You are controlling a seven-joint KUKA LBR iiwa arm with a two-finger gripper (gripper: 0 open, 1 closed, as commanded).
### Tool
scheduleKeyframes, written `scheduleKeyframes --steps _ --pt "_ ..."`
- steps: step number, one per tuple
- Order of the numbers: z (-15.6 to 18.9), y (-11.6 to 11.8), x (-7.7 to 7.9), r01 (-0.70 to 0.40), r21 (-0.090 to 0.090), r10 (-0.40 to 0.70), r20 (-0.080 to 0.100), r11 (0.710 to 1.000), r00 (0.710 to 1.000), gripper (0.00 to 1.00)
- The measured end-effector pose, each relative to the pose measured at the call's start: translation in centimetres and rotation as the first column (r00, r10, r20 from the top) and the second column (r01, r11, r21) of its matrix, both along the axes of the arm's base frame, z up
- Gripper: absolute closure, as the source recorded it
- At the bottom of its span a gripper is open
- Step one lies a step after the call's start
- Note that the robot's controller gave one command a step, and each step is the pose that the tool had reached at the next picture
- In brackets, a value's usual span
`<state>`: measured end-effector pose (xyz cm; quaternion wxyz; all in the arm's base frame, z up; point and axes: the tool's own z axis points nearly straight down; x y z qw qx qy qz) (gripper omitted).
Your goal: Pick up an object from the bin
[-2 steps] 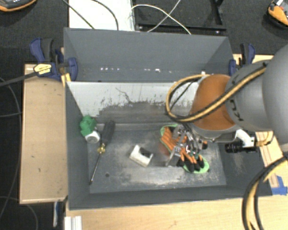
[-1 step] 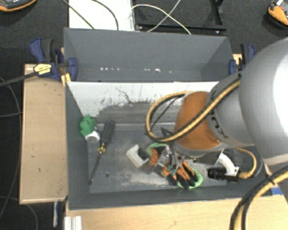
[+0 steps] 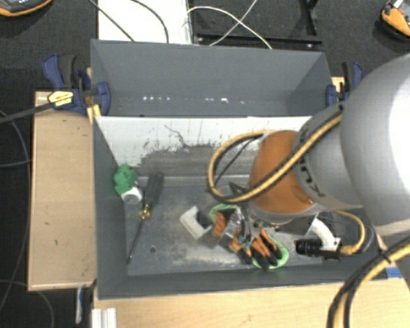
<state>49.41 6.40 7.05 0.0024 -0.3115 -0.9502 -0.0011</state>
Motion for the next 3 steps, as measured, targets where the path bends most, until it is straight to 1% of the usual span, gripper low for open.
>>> scheduleKeyframes --steps 1,2,3 --pt "1.1 -0.1 -0.3 -0.002 -0.002 0.002 -0.009 1.000 1.000 1.00" --pt "3.7 0.0 0.0 -0.002 0.000 0.002 0.000 1.000 1.000 1.00" --pt "4.7 -0.1 0.0 -0.004 0.000 0.004 -0.001 1.000 1.000 1.00"
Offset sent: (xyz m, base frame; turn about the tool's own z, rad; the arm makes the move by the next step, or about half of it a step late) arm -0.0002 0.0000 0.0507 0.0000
